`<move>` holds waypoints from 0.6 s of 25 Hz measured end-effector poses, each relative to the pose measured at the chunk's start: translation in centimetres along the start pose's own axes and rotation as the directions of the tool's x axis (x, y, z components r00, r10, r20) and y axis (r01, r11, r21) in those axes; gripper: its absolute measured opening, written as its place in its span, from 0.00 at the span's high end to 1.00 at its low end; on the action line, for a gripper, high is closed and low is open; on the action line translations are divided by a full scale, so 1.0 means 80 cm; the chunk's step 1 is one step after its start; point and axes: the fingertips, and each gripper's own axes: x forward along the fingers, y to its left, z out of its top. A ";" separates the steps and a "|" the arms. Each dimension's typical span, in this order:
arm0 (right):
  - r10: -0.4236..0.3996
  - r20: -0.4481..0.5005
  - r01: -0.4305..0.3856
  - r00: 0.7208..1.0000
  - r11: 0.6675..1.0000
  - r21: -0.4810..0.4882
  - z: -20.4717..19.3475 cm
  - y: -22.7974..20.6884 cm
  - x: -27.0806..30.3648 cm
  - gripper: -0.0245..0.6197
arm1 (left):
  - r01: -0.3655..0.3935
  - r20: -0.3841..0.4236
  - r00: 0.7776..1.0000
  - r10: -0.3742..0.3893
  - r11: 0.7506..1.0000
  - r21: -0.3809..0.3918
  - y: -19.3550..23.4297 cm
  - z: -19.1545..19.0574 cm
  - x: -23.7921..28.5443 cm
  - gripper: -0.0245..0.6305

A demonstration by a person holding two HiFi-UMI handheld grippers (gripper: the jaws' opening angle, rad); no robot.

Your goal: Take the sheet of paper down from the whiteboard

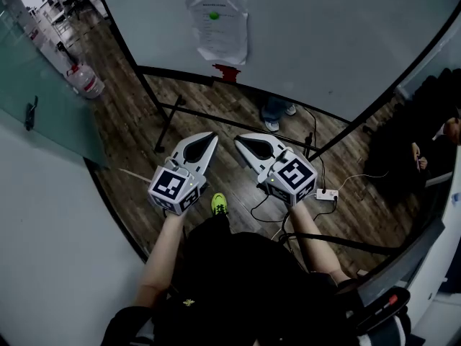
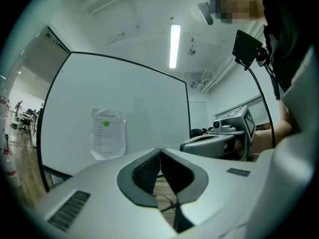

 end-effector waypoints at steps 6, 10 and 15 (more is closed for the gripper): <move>-0.023 -0.013 0.023 1.000 1.000 -0.006 0.005 -0.027 0.038 0.96 | 0.024 0.001 1.000 -0.024 1.000 -0.007 0.041 0.003 0.023 0.92; -0.047 -0.020 0.047 0.999 0.999 -0.010 0.010 -0.048 0.062 0.96 | 0.042 -0.004 0.999 -0.042 0.999 0.006 0.066 0.009 0.037 0.92; -0.062 -0.011 0.062 0.998 0.998 -0.014 0.021 -0.071 0.096 0.96 | 0.071 -0.005 0.997 -0.071 0.997 0.007 0.101 0.015 0.056 0.92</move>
